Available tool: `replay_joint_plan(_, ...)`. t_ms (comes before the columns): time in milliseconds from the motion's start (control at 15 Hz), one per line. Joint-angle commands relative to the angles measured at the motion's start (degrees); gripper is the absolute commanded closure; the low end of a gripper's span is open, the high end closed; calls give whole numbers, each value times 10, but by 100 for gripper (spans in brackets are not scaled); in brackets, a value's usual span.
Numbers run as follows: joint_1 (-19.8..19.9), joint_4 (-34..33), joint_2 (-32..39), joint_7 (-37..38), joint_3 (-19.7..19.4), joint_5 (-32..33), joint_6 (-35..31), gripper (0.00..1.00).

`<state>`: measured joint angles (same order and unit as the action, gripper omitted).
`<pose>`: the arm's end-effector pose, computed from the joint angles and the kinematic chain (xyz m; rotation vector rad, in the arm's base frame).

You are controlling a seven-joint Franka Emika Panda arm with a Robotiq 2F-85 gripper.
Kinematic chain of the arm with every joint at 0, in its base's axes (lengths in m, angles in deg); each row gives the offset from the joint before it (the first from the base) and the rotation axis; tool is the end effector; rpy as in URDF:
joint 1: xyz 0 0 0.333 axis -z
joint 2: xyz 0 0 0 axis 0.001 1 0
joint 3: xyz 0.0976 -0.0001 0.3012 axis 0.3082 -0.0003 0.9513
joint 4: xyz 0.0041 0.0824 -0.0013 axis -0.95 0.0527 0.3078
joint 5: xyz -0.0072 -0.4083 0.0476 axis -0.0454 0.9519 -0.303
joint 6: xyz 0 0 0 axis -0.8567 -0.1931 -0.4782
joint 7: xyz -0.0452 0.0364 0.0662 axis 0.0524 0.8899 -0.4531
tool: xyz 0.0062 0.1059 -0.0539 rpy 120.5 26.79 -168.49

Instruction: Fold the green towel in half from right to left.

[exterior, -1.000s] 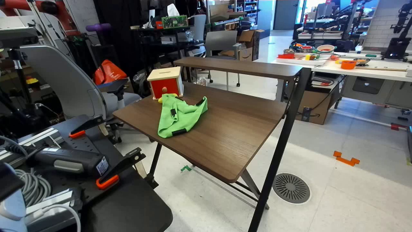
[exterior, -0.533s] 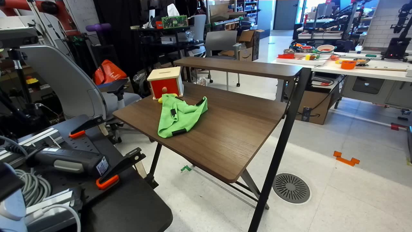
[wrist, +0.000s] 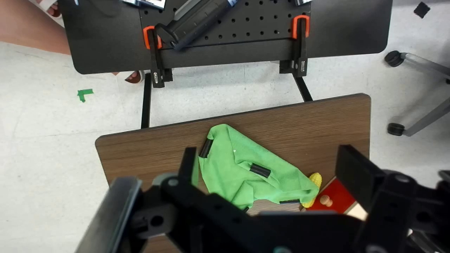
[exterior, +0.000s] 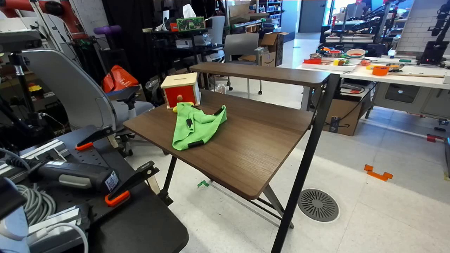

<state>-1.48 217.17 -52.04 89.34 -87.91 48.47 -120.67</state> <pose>0.3830 0.0043 0.4560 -3.1252 0.0241 0.0249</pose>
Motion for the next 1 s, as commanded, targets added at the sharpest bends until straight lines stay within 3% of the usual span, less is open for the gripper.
replay_joint_plan(0,11,-1,34,28,15,2,-57,0)
replay_joint_plan(200,20,-11,121,79,21,-1,-150,0)
replay_joint_plan(467,47,-30,245,167,29,34,-224,0)
replay_joint_plan(933,48,-91,449,266,-12,86,-295,0)
